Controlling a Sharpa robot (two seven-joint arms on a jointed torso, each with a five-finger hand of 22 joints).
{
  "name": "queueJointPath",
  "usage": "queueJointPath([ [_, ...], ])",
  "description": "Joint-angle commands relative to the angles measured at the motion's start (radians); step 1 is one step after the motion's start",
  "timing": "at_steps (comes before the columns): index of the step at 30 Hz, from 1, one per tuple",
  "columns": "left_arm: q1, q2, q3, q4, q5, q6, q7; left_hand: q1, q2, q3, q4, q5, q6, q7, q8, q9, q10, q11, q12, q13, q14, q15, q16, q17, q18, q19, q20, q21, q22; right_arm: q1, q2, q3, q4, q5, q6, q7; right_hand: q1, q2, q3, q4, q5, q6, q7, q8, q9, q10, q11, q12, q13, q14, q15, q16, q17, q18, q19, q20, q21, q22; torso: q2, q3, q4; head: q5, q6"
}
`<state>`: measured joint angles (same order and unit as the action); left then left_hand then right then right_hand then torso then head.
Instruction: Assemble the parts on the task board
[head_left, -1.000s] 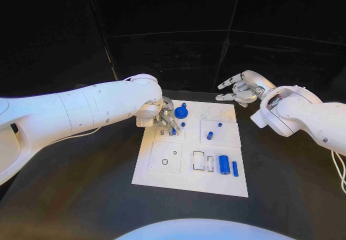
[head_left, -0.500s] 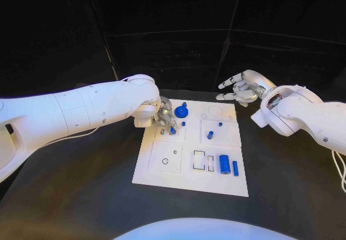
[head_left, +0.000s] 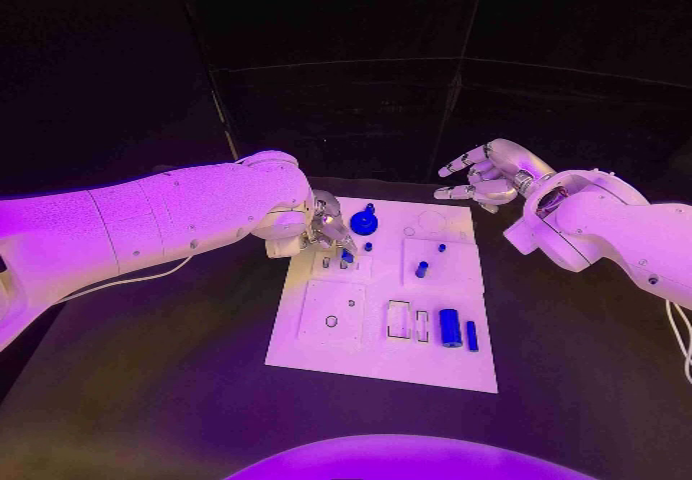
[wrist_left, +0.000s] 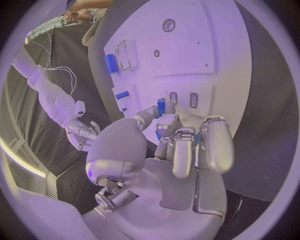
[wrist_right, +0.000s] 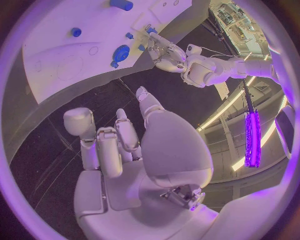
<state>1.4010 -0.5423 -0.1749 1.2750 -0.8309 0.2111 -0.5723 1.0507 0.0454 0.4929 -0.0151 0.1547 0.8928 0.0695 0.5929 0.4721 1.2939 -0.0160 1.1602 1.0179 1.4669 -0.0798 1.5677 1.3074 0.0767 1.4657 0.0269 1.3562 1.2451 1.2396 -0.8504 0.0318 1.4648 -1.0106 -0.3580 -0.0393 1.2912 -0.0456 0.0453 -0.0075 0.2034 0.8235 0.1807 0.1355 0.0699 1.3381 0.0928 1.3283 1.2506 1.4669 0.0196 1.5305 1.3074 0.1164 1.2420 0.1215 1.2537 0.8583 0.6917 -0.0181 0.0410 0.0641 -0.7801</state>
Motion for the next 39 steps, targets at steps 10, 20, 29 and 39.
queueJointPath([
  [10, -0.007, -0.035, 0.000, 0.054, -0.023, -0.101, 0.023, 0.001, -0.010, 0.152, -0.143, 0.004, 0.004, -0.008, 0.007, 0.004, 0.009, 0.000, 0.006, 0.002, 0.104, -0.001, 0.003, 0.263, -0.012, 0.017, -0.001, -0.001, 0.003, 0.002, -0.002, 0.001, -0.001, -0.004, 0.010, 0.006, 0.003, 0.003, -0.008, 0.001, 0.004, 0.007, 0.001, 0.005, -0.001, 0.006, 0.000, 0.004, 0.001, 0.078, -0.005, -0.005, 0.150, 0.011, -0.003, -0.002, -0.005, 0.002, 0.000, -0.0006, -0.0001, 0.005, -0.004],
  [20, -0.023, -0.042, -0.001, 0.074, -0.144, -0.107, 0.005, 0.001, -0.014, 0.156, -0.143, 0.004, 0.004, -0.009, 0.010, 0.006, 0.011, -0.001, 0.007, 0.004, 0.104, -0.002, 0.003, 0.263, -0.012, 0.018, -0.002, 0.001, 0.006, 0.002, 0.000, 0.001, -0.004, -0.004, 0.015, 0.012, 0.003, 0.004, -0.009, 0.002, 0.006, 0.007, 0.001, 0.006, -0.001, 0.006, 0.000, 0.003, -0.001, 0.077, -0.005, -0.006, 0.148, 0.011, -0.004, -0.002, -0.006, 0.000, 0.000, -0.0006, -0.0001, 0.013, -0.006],
  [29, -0.034, -0.041, -0.001, 0.080, -0.198, -0.128, -0.011, -0.005, -0.035, 0.175, -0.138, 0.027, 0.009, -0.014, 0.027, 0.016, 0.024, -0.006, 0.016, 0.014, 0.104, -0.006, 0.003, 0.263, -0.013, 0.020, -0.005, 0.004, 0.012, 0.002, -0.001, 0.001, -0.005, -0.004, 0.011, 0.021, -0.002, 0.004, -0.017, 0.010, 0.012, 0.009, 0.000, 0.009, -0.001, -0.013, -0.001, -0.016, -0.026, 0.072, -0.006, -0.017, 0.124, 0.017, -0.018, -0.003, -0.022, -0.031, 0.000, 0.0001, -0.0023, 0.014, -0.006],
  [39, -0.036, -0.043, -0.001, 0.087, -0.211, -0.120, -0.018, -0.021, -0.063, 0.190, -0.120, 0.130, 0.009, -0.019, 0.046, 0.032, 0.028, -0.010, 0.011, 0.006, 0.104, -0.010, 0.003, 0.263, -0.014, 0.021, -0.010, 0.006, 0.016, 0.002, 0.000, 0.001, -0.006, -0.004, 0.009, 0.024, -0.001, 0.004, -0.020, 0.012, 0.014, 0.010, -0.001, 0.011, -0.001, -0.018, -0.002, -0.021, -0.033, 0.069, -0.007, -0.021, 0.115, 0.019, -0.024, -0.003, -0.028, -0.044, 0.001, 0.0004, -0.0021, 0.013, -0.012],
])
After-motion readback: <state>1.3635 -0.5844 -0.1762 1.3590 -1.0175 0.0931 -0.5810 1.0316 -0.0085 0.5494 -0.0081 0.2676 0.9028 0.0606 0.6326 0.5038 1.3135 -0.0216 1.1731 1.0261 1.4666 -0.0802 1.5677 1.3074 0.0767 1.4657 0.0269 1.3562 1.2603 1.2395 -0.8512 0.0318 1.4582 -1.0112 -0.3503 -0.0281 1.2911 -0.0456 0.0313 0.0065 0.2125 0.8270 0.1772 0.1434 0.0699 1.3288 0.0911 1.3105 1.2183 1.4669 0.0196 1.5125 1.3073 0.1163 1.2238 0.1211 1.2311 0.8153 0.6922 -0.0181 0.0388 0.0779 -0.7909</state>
